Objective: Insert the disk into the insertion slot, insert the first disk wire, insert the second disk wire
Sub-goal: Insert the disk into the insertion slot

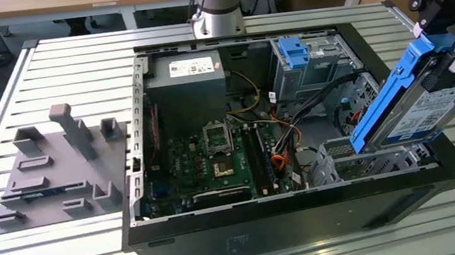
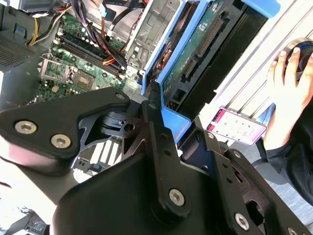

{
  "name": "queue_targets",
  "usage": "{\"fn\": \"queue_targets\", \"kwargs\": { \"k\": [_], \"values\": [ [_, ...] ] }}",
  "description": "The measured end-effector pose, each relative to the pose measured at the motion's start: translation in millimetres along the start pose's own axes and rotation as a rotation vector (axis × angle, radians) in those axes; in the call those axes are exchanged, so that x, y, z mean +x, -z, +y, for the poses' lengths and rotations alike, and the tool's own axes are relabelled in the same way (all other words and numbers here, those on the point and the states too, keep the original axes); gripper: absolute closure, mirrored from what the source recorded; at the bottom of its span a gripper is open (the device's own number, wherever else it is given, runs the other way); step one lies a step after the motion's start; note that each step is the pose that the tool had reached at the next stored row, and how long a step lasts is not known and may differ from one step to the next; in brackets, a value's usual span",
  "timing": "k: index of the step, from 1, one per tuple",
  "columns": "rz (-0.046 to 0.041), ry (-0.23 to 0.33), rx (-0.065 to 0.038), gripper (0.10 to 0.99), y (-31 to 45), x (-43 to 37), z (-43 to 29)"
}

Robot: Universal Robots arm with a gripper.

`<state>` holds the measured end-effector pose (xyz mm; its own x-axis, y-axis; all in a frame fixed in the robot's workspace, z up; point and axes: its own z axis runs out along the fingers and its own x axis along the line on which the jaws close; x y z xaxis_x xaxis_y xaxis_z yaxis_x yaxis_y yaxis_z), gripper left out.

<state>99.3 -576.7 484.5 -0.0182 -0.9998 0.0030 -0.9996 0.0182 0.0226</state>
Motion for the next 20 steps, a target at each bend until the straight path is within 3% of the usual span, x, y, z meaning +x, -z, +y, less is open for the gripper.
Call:
{"fn": "queue_targets", "kwargs": {
  "k": [8, 20],
  "values": [
    [-0.0003, 0.0, 0.013, 0.722, -3.2, -3.3, 2.9],
    [-0.0002, 0.0, 0.014, 0.722, -7.5, -4.0, 7.9]
  ]
}}
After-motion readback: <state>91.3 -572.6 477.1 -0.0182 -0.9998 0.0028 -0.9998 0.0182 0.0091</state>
